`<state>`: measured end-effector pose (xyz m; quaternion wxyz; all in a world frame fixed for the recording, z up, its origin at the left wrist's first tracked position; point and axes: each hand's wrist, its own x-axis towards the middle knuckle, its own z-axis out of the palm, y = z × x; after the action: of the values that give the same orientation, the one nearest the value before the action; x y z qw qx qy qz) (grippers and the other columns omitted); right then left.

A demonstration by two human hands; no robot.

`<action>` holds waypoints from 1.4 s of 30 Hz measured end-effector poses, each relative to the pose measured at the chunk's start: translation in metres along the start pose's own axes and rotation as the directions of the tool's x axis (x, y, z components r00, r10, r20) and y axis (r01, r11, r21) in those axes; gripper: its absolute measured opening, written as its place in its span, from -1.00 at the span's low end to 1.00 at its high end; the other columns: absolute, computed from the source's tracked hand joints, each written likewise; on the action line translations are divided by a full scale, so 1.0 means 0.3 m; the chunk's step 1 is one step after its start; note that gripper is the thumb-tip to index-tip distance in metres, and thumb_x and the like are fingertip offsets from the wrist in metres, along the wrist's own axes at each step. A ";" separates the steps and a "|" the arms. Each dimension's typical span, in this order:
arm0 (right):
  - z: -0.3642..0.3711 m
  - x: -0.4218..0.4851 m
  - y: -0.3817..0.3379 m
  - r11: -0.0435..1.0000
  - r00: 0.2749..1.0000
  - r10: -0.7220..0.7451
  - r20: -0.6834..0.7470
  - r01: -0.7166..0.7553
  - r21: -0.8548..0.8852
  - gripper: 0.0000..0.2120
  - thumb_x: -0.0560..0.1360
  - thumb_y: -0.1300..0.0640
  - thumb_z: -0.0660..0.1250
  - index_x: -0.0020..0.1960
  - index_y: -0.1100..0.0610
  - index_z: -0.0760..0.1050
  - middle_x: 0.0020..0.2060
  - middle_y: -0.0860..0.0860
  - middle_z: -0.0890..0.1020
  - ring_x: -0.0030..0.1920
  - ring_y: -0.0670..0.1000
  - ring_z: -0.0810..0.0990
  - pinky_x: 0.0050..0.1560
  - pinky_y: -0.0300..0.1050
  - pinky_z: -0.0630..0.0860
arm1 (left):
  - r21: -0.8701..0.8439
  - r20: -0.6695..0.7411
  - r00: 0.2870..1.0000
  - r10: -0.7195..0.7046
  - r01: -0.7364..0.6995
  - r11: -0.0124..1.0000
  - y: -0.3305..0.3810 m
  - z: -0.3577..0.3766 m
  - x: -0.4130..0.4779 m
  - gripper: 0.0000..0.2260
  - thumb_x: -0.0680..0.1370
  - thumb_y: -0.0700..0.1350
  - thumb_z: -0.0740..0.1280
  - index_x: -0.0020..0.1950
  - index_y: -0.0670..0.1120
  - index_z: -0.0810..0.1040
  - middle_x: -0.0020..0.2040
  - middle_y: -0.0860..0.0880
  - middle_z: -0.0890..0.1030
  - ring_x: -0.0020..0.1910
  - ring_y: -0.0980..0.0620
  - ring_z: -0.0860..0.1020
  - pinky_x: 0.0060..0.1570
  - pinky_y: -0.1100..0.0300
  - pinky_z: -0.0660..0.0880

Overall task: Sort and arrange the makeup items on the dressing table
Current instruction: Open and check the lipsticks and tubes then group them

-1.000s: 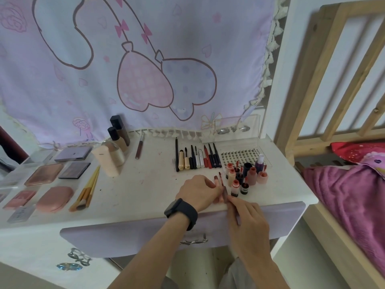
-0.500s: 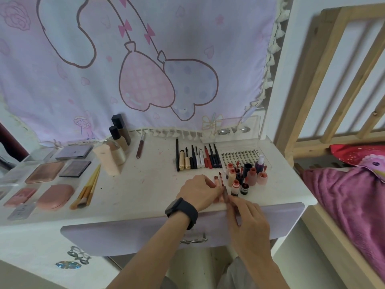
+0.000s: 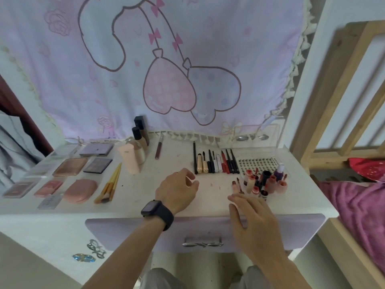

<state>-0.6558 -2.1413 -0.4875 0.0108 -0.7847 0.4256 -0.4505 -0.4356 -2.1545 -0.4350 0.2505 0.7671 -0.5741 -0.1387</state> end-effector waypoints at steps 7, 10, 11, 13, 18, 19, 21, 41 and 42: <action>0.186 0.159 -0.124 0.985 0.952 0.000 0.307 0.053 -0.164 -0.70 0.54 -0.10 0.36 0.24 -0.08 0.61 0.26 -0.10 0.61 0.31 0.02 0.52 0.21 0.12 0.54 | 0.264 -0.028 0.999 0.041 -0.032 0.964 -0.141 -0.039 0.126 -0.65 0.64 -0.02 0.19 0.44 0.05 0.36 0.50 -0.03 0.28 0.47 -0.04 0.23 0.27 0.04 0.43; 0.247 0.188 -0.125 0.975 0.900 0.041 0.434 0.059 -0.214 -0.59 0.58 -0.23 0.16 0.36 -0.15 0.49 0.40 -0.10 0.50 0.45 -0.01 0.38 0.39 0.01 0.35 | 0.340 -0.030 0.997 0.068 -0.053 0.939 -0.152 -0.022 0.185 -0.61 0.65 -0.01 0.17 0.49 0.04 0.31 0.58 -0.06 0.16 0.54 -0.08 0.14 0.36 0.01 0.36; 0.262 0.185 -0.118 0.975 0.874 0.047 0.483 0.064 -0.212 -0.55 0.60 -0.25 0.08 0.40 -0.15 0.44 0.44 -0.08 0.46 0.49 0.00 0.32 0.46 0.00 0.26 | 0.354 -0.027 0.997 0.073 -0.058 0.933 -0.154 -0.016 0.206 -0.60 0.66 -0.01 0.16 0.50 0.04 0.29 0.59 -0.07 0.13 0.55 -0.09 0.12 0.38 0.01 0.34; 0.280 0.168 -0.101 0.976 0.850 0.047 0.524 0.074 -0.207 -0.50 0.60 -0.27 -0.03 0.42 -0.14 0.41 0.46 -0.06 0.43 0.50 0.02 0.31 0.50 0.03 0.21 | 0.379 -0.019 0.997 0.076 -0.063 0.923 -0.160 -0.010 0.252 -0.59 0.67 0.00 0.14 0.52 0.04 0.27 0.61 -0.09 0.09 0.57 -0.11 0.08 0.44 0.00 0.27; 0.290 0.162 -0.092 0.975 0.851 0.073 0.520 0.049 -0.216 -0.47 0.58 -0.28 -0.06 0.41 -0.14 0.44 0.42 -0.06 0.48 0.45 0.01 0.39 0.52 0.06 0.21 | 0.450 -0.009 1.000 0.004 0.001 0.893 -0.192 -0.018 0.351 -0.63 0.68 0.01 0.08 0.49 0.00 0.30 0.62 -0.18 0.00 0.57 -0.18 0.05 0.48 -0.04 0.18; 0.290 0.164 -0.094 0.975 0.850 0.075 0.522 0.047 -0.217 -0.46 0.58 -0.27 -0.05 0.41 -0.14 0.45 0.42 -0.06 0.48 0.45 0.02 0.40 0.51 0.06 0.21 | 0.464 -0.008 1.000 -0.017 0.019 0.886 -0.199 -0.021 0.364 -0.64 0.68 0.01 0.07 0.46 -0.02 0.33 0.62 -0.19 0.01 0.55 -0.19 0.08 0.46 -0.05 0.20; 0.288 0.168 -0.098 0.976 0.846 0.078 0.528 0.043 -0.214 -0.46 0.58 -0.27 -0.04 0.42 -0.14 0.44 0.42 -0.06 0.48 0.46 0.02 0.39 0.52 0.06 0.20 | 0.491 0.002 0.998 -0.067 0.057 0.869 -0.209 -0.029 0.380 -0.64 0.68 0.02 0.05 0.40 -0.09 0.37 0.57 -0.22 0.13 0.49 -0.21 0.20 0.38 -0.08 0.29; 0.282 0.157 -0.091 0.963 0.854 0.071 0.515 0.076 -0.260 -0.49 0.58 -0.26 -0.06 0.38 -0.15 0.45 0.42 -0.10 0.48 0.44 -0.02 0.39 0.54 0.10 0.13 | 0.503 -0.048 0.996 -0.081 0.094 0.859 -0.167 -0.114 0.117 -0.88 0.62 -0.11 0.21 0.05 -0.10 0.51 0.05 -0.11 0.58 -0.05 -0.10 0.57 -0.28 0.15 0.34; 0.281 0.158 -0.093 0.962 0.852 0.074 0.519 0.075 -0.261 -0.48 0.58 -0.27 -0.06 0.39 -0.15 0.45 0.43 -0.11 0.47 0.46 -0.02 0.37 0.55 0.10 0.10 | 0.474 -0.067 0.994 -0.081 0.103 0.874 -0.173 -0.116 0.089 -0.88 0.63 -0.10 0.21 0.07 -0.09 0.49 0.06 -0.10 0.57 -0.05 -0.10 0.57 -0.26 0.14 0.35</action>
<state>-0.5662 -2.1866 -0.4933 0.0186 -0.8716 0.4640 -0.1569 -0.3680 -2.1609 -0.4321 0.0597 0.8345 -0.5476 0.0123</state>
